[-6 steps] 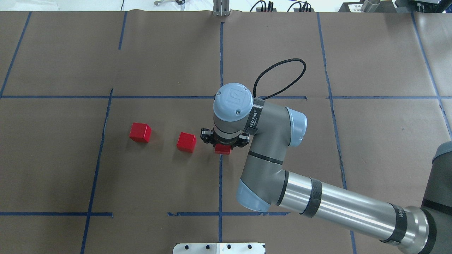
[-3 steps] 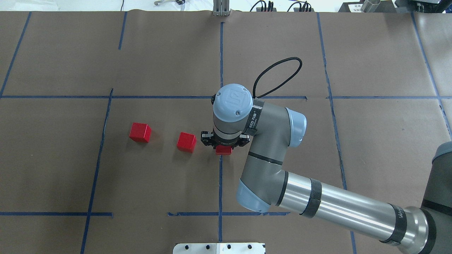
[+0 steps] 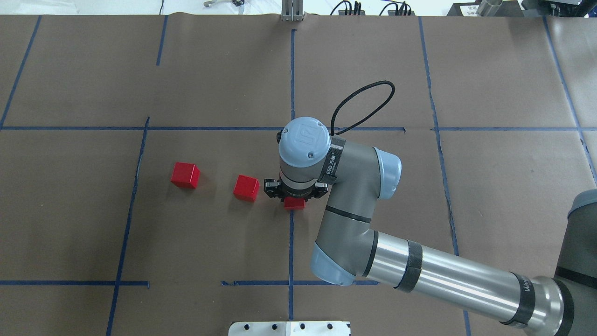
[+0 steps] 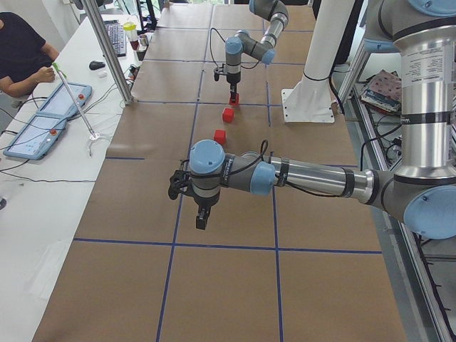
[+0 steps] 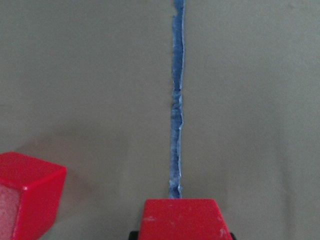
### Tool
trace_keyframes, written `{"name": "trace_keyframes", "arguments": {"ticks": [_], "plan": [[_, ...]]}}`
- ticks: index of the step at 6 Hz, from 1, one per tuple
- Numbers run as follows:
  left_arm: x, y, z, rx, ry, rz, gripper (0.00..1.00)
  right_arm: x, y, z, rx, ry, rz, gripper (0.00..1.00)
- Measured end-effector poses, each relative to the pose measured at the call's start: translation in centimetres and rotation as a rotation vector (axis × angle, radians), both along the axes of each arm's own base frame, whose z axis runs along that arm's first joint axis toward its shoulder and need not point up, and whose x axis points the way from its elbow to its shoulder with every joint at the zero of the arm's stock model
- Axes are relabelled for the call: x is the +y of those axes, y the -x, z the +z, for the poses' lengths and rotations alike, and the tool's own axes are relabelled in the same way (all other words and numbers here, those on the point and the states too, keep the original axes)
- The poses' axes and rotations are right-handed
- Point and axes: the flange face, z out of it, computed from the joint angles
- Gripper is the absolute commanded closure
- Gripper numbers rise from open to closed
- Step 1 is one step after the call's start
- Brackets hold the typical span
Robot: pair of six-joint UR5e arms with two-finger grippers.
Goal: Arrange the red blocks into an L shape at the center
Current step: 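Lower the cube at the center and open the right gripper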
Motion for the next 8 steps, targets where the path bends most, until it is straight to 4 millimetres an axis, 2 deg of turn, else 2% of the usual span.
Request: {"name": "trace_keyframes", "arguments": {"ticks": [1,4,5,6,7,8], "plan": [[0.0,0.0,-0.1,0.0,-0.002,0.0,0.0,0.1,0.1,0.1,0.002,0.006,0.004,0.01],[0.3,0.0,-0.6,0.001,-0.01,0.0,0.0,0.7,0.6,-0.3,0.0,0.012,0.005,0.0],[0.3,0.0,-0.7,0.001,-0.013,0.001,0.0,0.6,0.0,-0.9,-0.014,0.007,0.008,0.0],[0.1,-0.3,-1.0,0.004,-0.015,0.002,0.0,0.1,-2.0,-1.9,-0.038,0.0,0.021,0.0],[-0.4,-2.3,-1.9,0.029,-0.038,0.029,0.0,-0.5,-5.9,-2.6,-0.07,-0.006,0.045,0.0],[-1.1,-6.4,-3.9,0.081,-0.078,0.074,0.0,0.0,-10.5,-2.1,-0.1,-0.016,0.06,0.0]]}}
